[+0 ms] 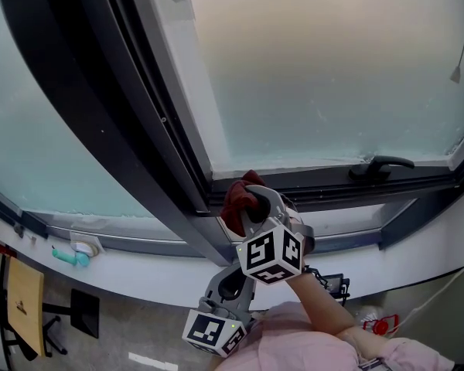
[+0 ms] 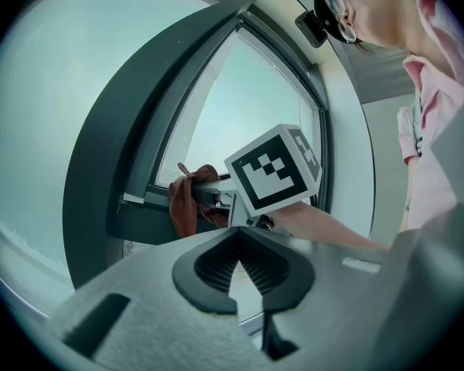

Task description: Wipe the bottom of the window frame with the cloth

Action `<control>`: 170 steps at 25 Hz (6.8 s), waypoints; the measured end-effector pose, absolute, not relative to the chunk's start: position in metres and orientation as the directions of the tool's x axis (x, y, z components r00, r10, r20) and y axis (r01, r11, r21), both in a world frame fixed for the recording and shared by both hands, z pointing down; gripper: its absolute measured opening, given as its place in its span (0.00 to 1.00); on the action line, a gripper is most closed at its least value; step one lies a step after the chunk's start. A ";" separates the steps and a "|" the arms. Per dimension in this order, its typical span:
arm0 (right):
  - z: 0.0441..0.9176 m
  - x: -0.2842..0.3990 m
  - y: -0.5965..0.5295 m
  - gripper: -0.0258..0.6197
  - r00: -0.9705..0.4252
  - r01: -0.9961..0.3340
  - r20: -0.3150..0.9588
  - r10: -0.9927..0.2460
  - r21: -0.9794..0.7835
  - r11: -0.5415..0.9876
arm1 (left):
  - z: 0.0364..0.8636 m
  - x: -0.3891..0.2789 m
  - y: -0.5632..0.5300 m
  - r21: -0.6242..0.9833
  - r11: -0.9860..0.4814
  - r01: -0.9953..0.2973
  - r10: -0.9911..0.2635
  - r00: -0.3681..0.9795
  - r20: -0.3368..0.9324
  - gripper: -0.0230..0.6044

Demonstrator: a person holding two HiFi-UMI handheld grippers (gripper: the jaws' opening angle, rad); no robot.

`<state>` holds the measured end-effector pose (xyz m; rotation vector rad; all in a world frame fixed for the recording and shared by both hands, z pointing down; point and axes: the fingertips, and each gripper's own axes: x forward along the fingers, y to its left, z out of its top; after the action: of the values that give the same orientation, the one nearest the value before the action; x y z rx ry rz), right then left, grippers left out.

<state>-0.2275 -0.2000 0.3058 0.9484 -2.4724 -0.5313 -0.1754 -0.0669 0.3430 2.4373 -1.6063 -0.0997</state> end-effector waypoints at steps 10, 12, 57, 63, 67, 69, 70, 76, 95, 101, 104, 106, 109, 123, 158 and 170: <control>0.305 -0.216 -0.203 0.13 -0.660 -0.552 0.253 -0.708 0.476 0.684 | 0.344 -0.168 -0.070 0.217 -0.410 -0.886 -0.900 0.432 0.065 0.03; 0.305 -0.215 -0.204 0.13 -0.658 -0.554 0.252 -0.709 0.475 0.683 | 0.343 -0.166 -0.071 0.216 -0.417 -0.883 -0.896 0.439 0.064 0.03; 0.303 -0.161 -0.218 0.13 -0.611 -0.651 0.232 -0.757 0.396 0.647 | 0.347 -0.137 -0.079 0.213 -0.516 -0.829 -0.834 0.543 0.095 0.03; 0.303 -0.157 -0.219 0.13 -0.612 -0.656 0.228 -0.757 0.388 0.647 | 0.348 -0.136 -0.081 0.216 -0.519 -0.827 -0.831 0.547 0.100 0.03; 0.303 -0.154 -0.221 0.13 -0.611 -0.661 0.226 -0.758 0.381 0.646 | 0.349 -0.135 -0.082 0.217 -0.523 -0.824 -0.828 0.552 0.101 0.03; 0.303 -0.152 -0.221 0.13 -0.610 -0.666 0.223 -0.761 0.378 0.644 | 0.349 -0.134 -0.082 0.216 -0.526 -0.822 -0.825 0.555 0.103 0.03; 0.303 -0.151 -0.221 0.13 -0.608 -0.668 0.221 -0.762 0.376 0.642 | 0.349 -0.133 -0.082 0.216 -0.528 -0.821 -0.824 0.557 0.103 0.03; 0.302 -0.140 -0.224 0.13 -0.596 -0.688 0.211 -0.775 0.365 0.628 | 0.351 -0.127 -0.082 0.217 -0.545 -0.810 -0.811 0.575 0.106 0.03; 0.301 -0.113 -0.232 0.13 -0.573 -0.728 0.202 -0.795 0.320 0.606 | 0.351 -0.116 -0.088 0.204 -0.574 -0.793 -0.790 0.602 0.118 0.03; 0.301 -0.107 -0.235 0.13 -0.565 -0.738 0.198 -0.801 0.312 0.598 | 0.351 -0.110 -0.091 0.202 -0.589 -0.782 -0.778 0.617 0.121 0.03; 0.301 -0.102 -0.236 0.13 -0.561 -0.743 0.198 -0.804 0.308 0.594 | 0.351 -0.107 -0.091 0.202 -0.597 -0.777 -0.772 0.624 0.121 0.03; 0.300 -0.099 -0.237 0.13 -0.558 -0.747 0.198 -0.806 0.303 0.592 | 0.350 -0.106 -0.092 0.202 -0.599 -0.775 -0.770 0.627 0.120 0.03; 0.300 -0.096 -0.238 0.13 -0.555 -0.751 0.200 -0.807 0.296 0.590 | 0.350 -0.105 -0.092 0.202 -0.601 -0.773 -0.768 0.629 0.119 0.03; 0.302 -0.075 -0.244 0.13 -0.526 -0.784 0.199 -0.827 0.265 0.562 | 0.349 -0.102 -0.090 0.201 -0.610 -0.766 -0.763 0.637 0.112 0.03; 0.300 -0.037 -0.255 0.13 -0.461 -0.835 0.195 -0.866 0.235 0.497 | 0.352 -0.095 -0.091 0.214 -0.618 -0.756 -0.755 0.647 0.107 0.03; 0.300 -0.036 -0.255 0.13 -0.465 -0.836 0.190 -0.865 0.229 0.499 | 0.352 -0.096 -0.092 0.216 -0.618 -0.756 -0.754 0.648 0.110 0.03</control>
<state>-0.0363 -0.2552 0.2997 1.4365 -2.4657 -0.1491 -0.0955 -0.0915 0.3518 2.6255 -1.2254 0.0119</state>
